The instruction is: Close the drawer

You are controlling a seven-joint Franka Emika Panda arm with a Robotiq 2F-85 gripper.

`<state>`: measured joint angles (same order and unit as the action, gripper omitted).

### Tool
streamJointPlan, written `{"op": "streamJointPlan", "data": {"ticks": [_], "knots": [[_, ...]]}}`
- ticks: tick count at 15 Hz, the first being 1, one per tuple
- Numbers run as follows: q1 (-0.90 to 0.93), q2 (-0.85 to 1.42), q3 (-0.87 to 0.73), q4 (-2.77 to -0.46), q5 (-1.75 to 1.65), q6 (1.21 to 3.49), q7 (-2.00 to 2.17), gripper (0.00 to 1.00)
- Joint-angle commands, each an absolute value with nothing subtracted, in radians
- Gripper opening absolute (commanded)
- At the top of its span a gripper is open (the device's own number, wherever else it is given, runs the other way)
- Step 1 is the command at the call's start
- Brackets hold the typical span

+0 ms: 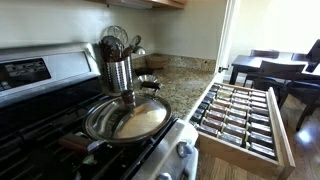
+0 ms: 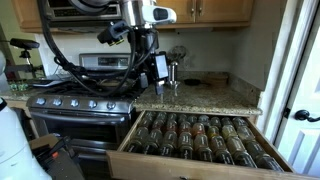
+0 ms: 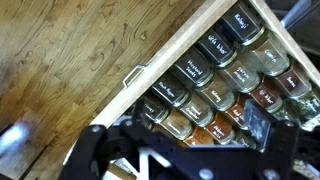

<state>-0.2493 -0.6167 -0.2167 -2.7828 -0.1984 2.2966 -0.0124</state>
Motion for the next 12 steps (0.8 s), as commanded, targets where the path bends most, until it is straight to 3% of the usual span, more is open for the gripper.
{"op": "streamJointPlan", "data": {"ticks": [1, 5, 9, 10, 12], "knots": [[-0.246, -0.431, -0.281, -2.757, -0.123, 2.473, -0.042, 1.00], [-0.196, -0.243, -0.344, -2.728, 0.080, 2.639, -0.101, 1.00], [-0.167, -0.080, -0.343, -2.652, 0.274, 2.646, -0.171, 1.00], [-0.207, -0.159, -0.317, -2.706, 0.208, 2.639, -0.140, 1.00], [-0.202, -0.096, -0.312, -2.670, 0.243, 2.639, -0.148, 1.00]]}}
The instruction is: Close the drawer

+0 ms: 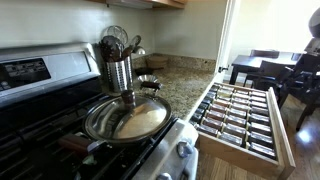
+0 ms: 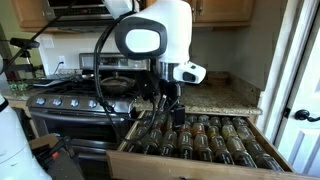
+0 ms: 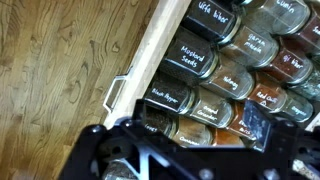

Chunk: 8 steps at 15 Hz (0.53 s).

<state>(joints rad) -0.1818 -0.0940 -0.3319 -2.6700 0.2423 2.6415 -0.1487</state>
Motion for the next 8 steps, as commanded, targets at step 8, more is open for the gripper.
{"op": "streamJointPlan", "data": {"ticks": [8], "knots": [[-0.211, 0.053, -0.304, -2.599, 0.352, 2.713, -0.099, 1.00]]}}
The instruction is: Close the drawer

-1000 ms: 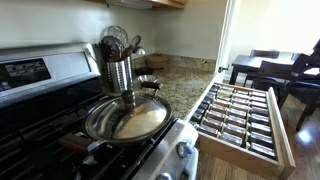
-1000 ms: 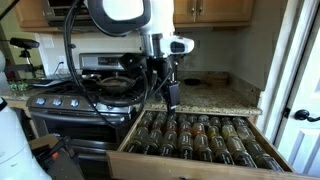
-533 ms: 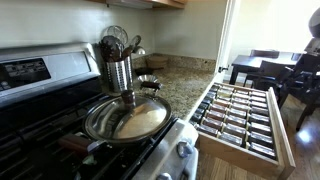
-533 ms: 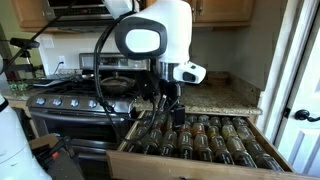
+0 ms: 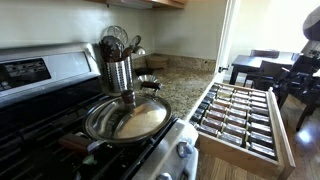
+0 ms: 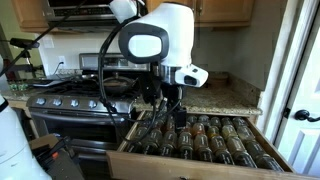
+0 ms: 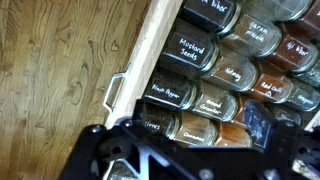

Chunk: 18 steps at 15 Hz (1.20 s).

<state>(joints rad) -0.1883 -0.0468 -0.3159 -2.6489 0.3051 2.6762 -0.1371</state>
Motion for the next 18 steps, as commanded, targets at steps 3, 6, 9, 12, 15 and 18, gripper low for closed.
{"op": "streamJointPlan", "data": {"ticks": [3, 6, 9, 12, 15, 18], "knots": [[-0.242, 0.169, -0.298, -2.533, 0.372, 2.686, -0.052, 0.88], [-0.279, 0.251, -0.287, -2.484, 0.369, 2.673, -0.021, 0.60], [-0.313, 0.324, -0.270, -2.433, 0.378, 2.670, 0.001, 0.41], [-0.320, 0.402, -0.275, -2.376, 0.344, 2.655, 0.061, 0.20], [-0.302, 0.462, -0.300, -2.338, 0.295, 2.641, 0.133, 0.05], [-0.308, 0.489, -0.297, -2.315, 0.280, 2.637, 0.160, 0.00]]}}
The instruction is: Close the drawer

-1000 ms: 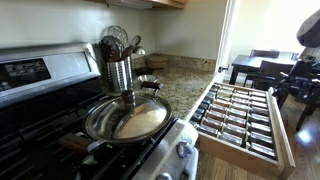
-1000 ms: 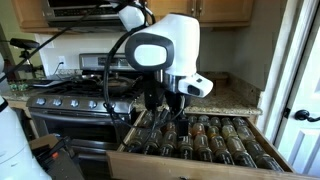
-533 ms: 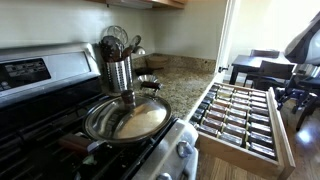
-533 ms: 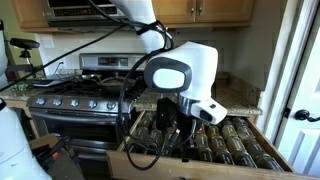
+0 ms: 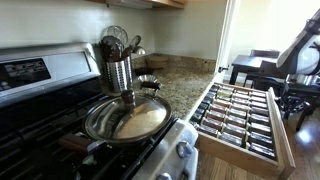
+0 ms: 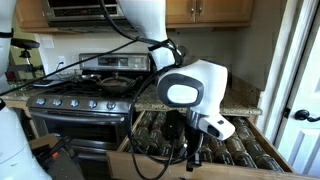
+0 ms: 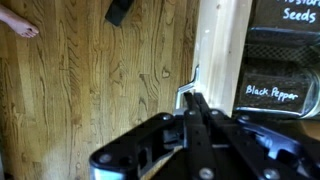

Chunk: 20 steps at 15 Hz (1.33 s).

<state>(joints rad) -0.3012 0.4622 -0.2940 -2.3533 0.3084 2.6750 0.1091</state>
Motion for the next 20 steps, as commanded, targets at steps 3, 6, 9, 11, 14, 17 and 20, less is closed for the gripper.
{"op": "streamJointPlan", "data": {"ticks": [3, 6, 9, 11, 14, 17, 20], "knots": [[-0.325, 0.519, -0.273, -2.294, 0.300, 2.654, 0.157, 0.04], [-0.372, 0.543, -0.208, -2.262, 0.362, 2.680, 0.111, 0.04], [-0.402, 0.544, -0.164, -2.257, 0.403, 2.704, 0.082, 0.02], [-0.410, 0.546, -0.140, -2.253, 0.415, 2.715, 0.060, 0.03], [-0.395, 0.549, -0.114, -2.237, 0.413, 2.724, 0.058, 0.04], [-0.361, 0.562, -0.090, -2.189, 0.399, 2.711, 0.088, 0.04], [-0.320, 0.601, -0.073, -2.102, 0.382, 2.682, 0.128, 0.04]]}}
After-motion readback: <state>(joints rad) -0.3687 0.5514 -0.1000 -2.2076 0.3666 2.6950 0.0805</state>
